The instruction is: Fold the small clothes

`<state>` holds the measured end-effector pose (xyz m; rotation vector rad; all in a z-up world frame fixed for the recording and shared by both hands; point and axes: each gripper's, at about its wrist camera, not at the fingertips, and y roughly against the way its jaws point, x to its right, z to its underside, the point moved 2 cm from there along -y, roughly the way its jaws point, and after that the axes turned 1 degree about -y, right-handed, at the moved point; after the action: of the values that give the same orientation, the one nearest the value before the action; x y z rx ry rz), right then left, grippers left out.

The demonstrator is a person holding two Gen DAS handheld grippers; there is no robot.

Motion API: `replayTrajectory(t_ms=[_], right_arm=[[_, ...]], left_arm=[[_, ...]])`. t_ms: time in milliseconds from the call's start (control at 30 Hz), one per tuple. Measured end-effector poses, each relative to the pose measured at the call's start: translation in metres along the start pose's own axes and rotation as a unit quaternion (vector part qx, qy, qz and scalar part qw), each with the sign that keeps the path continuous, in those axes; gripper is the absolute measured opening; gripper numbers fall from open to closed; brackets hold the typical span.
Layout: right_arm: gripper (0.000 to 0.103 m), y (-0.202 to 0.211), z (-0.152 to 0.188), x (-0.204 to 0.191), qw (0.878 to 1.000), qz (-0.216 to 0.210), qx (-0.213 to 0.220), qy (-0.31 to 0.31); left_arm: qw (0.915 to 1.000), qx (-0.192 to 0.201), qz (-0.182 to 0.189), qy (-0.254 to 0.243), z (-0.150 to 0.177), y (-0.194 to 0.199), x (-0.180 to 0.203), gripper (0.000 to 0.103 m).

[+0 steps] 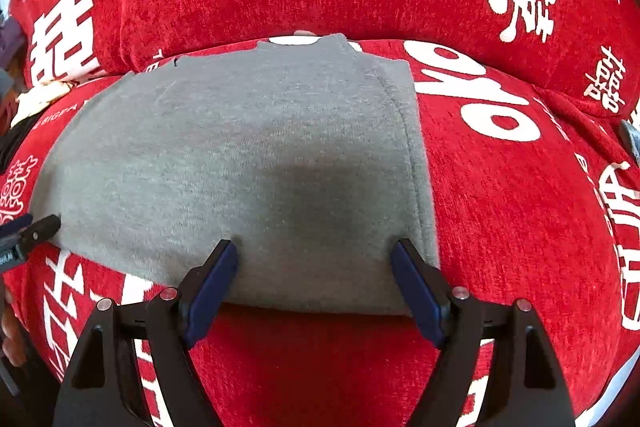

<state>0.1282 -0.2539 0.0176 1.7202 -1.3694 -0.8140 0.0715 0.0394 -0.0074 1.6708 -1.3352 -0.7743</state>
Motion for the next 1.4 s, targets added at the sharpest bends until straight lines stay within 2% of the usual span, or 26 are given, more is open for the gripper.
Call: replayTrajectory(t_ms=[233,400,600,667,867,967,1000,1067,1100,1167,1200,1300,1333,1367,1400], right_arm=[[0.082,0.006,-0.005,-0.007,1.0,0.013,-0.017,-0.008],[0.082,0.007,-0.024,-0.022,1.0,0.01,-0.003,-0.004],[0.082,-0.027,-0.055,-0.042,1.0,0.021,-0.016,0.005],[0.083,-0.037,-0.064,-0.04,1.0,0.022,-0.017,0.001],[0.086,-0.061,-0.093,-0.027,0.999,0.027,-0.024,-0.013],[0.091,-0.075,-0.109,-0.021,0.999,0.028,-0.027,-0.019],[0.097,-0.08,-0.113,-0.021,0.999,0.029,-0.029,-0.016],[0.1,-0.085,-0.12,-0.021,0.999,0.034,-0.036,-0.013],[0.1,-0.082,-0.122,-0.018,0.998,0.038,-0.035,-0.02],[0.1,-0.065,-0.123,-0.01,0.998,0.049,-0.007,-0.039],[0.1,-0.054,-0.121,-0.006,0.998,0.048,0.013,-0.048],[0.1,-0.045,-0.109,-0.002,0.997,0.03,0.021,-0.061],[0.1,-0.047,-0.105,-0.003,0.998,0.027,0.018,-0.063],[0.1,-0.049,-0.103,-0.005,0.998,0.024,0.014,-0.062],[0.1,-0.051,-0.101,-0.008,0.998,0.023,0.012,-0.058]], left_arm=[[0.9999,-0.009,-0.002,0.004,-0.001,0.006,-0.001,0.1],[0.9998,0.02,0.002,0.006,-0.023,0.016,0.007,0.1],[1.0,0.004,-0.002,-0.003,-0.061,-0.012,0.028,0.1],[0.9998,-0.016,-0.006,0.007,-0.071,-0.031,0.027,0.1],[0.9994,-0.021,0.001,0.028,-0.096,-0.055,0.019,0.102],[0.9992,-0.031,0.006,0.026,-0.112,-0.068,0.017,0.102],[0.9987,-0.038,0.012,0.031,-0.117,-0.07,0.014,0.102],[0.9972,-0.047,0.025,0.053,-0.127,-0.068,0.002,0.102],[0.9963,-0.037,0.03,0.072,-0.129,-0.061,-0.01,0.102],[0.9927,-0.024,0.05,0.107,-0.127,-0.051,-0.037,0.102],[0.9884,-0.028,0.072,0.131,-0.122,-0.049,-0.055,0.102],[0.9729,-0.068,0.133,0.177,-0.105,-0.061,-0.088,0.102],[0.9656,-0.086,0.156,0.19,-0.099,-0.067,-0.092,0.1],[0.9606,-0.098,0.172,0.195,-0.095,-0.073,-0.093,0.089],[0.9589,-0.108,0.179,0.192,-0.092,-0.077,-0.09,0.087]])
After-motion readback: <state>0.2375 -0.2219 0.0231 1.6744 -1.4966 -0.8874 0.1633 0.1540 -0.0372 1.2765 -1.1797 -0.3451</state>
